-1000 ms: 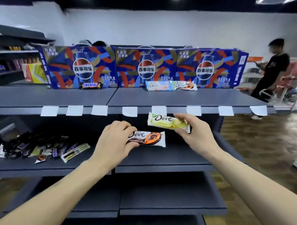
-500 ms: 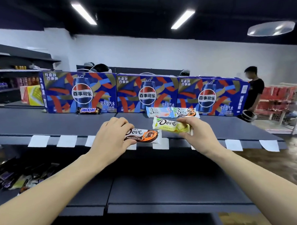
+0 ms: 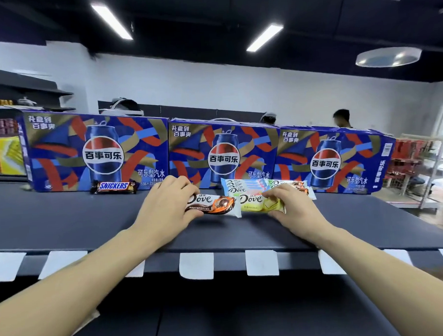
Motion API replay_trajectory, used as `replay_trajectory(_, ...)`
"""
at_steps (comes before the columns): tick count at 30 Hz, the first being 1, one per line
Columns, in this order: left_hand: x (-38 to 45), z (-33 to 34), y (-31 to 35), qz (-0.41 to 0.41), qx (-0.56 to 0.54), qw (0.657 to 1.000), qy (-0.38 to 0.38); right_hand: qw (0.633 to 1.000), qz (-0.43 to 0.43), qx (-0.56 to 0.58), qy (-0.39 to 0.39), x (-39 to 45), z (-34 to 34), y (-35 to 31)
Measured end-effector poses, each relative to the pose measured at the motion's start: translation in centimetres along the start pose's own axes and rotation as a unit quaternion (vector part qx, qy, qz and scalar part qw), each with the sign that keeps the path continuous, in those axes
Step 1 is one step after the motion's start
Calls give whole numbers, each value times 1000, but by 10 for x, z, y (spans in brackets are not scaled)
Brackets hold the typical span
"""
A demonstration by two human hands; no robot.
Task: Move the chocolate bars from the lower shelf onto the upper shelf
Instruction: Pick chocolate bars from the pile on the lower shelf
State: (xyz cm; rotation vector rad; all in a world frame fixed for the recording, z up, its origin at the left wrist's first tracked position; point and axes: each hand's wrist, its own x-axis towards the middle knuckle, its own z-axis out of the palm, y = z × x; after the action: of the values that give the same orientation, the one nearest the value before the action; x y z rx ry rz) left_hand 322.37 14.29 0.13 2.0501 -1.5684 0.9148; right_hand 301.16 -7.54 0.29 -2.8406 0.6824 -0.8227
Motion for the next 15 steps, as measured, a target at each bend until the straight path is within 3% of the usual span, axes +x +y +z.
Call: replay_trajectory(15,0,9,-56,-74,50,996,-27,996,-82,11,-30,95,58,-42)
